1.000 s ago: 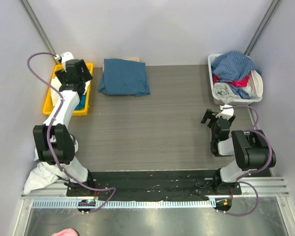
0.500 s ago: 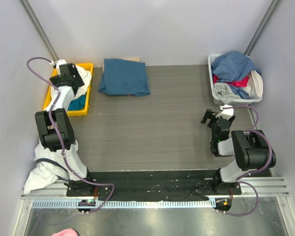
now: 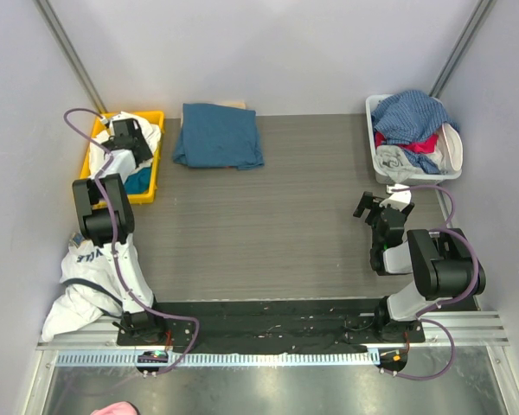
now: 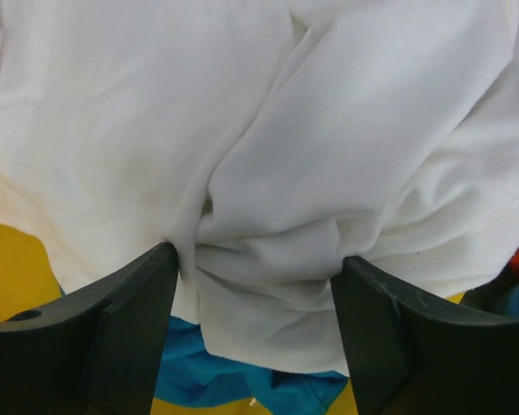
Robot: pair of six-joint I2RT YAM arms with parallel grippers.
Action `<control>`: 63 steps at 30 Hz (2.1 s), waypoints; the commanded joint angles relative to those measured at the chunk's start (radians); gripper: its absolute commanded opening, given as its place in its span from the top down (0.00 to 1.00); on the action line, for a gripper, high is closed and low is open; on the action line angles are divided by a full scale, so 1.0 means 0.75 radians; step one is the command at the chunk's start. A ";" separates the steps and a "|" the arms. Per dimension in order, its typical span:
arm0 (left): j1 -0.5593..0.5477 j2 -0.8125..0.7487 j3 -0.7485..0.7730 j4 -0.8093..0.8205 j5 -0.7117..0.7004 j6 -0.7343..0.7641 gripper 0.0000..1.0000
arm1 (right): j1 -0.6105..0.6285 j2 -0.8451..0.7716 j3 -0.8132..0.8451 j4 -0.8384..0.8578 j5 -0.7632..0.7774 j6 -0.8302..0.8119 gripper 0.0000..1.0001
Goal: Fold and stack the t-shirts
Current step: Grab the tshirt from the pile, then move the tshirt to the center of the board
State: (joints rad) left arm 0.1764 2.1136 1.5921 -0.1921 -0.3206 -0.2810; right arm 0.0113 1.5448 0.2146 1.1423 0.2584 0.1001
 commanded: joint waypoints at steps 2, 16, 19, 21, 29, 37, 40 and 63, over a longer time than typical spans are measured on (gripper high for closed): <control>0.031 0.043 0.092 0.037 0.061 0.004 0.57 | 0.001 -0.012 0.023 0.060 -0.005 -0.015 0.00; -0.004 -0.416 -0.091 -0.028 0.070 -0.204 1.00 | 0.001 -0.012 0.025 0.062 -0.005 -0.015 0.00; -0.039 -0.635 -0.214 -0.016 0.061 -0.241 1.00 | 0.001 -0.012 0.025 0.062 -0.007 -0.017 0.00; -0.078 -0.784 -0.284 -0.008 0.047 -0.227 1.00 | 0.001 -0.010 0.025 0.060 -0.005 -0.015 0.00; -0.188 -1.075 -0.140 -0.089 0.069 -0.169 1.00 | 0.001 -0.010 0.025 0.062 -0.005 -0.017 0.00; -0.382 -1.059 0.154 -0.200 0.370 -0.225 1.00 | 0.003 -0.012 0.025 0.062 -0.003 -0.017 0.00; -0.596 -1.047 0.176 -0.225 0.336 -0.200 1.00 | 0.001 -0.012 0.025 0.062 -0.005 -0.015 0.00; -1.156 -1.433 -0.908 -0.282 -0.090 -0.396 1.00 | 0.001 -0.012 0.025 0.062 -0.005 -0.017 0.01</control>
State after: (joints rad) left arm -0.6971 1.0939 0.9642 -0.4484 -0.3420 -0.5213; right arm 0.0113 1.5448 0.2153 1.1423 0.2581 0.1001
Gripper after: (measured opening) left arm 0.027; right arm 0.996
